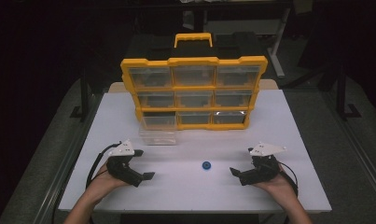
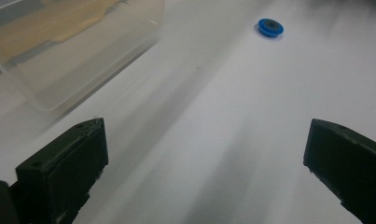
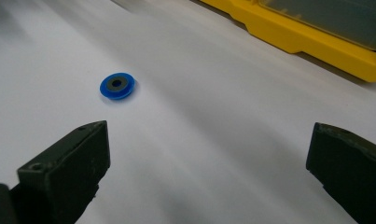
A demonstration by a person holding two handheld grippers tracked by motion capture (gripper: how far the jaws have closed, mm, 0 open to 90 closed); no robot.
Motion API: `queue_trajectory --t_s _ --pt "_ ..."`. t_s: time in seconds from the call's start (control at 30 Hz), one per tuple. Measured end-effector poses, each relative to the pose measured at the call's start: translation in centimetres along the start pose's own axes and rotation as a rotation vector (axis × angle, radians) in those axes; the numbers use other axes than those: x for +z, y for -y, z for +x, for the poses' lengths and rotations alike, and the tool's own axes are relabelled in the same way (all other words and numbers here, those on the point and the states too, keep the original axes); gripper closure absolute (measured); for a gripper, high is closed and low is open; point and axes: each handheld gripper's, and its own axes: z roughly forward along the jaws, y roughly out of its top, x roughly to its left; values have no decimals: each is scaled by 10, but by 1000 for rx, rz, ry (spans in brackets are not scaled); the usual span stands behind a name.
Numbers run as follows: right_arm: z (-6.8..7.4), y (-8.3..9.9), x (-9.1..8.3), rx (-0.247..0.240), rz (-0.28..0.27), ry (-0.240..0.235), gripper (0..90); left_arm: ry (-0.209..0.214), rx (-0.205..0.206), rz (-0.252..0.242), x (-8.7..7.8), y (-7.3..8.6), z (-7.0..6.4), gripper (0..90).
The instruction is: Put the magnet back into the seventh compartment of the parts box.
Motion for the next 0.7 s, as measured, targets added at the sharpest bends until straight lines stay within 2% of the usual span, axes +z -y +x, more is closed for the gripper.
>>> queue_trajectory --t_s 0.37,0.7 --pt "-1 -4 1 7 -12 -8 0 8 -11 -10 1 1 1 0" --pt "-1 -11 6 6 -15 -27 0 21 -15 1 2 1 2 0"
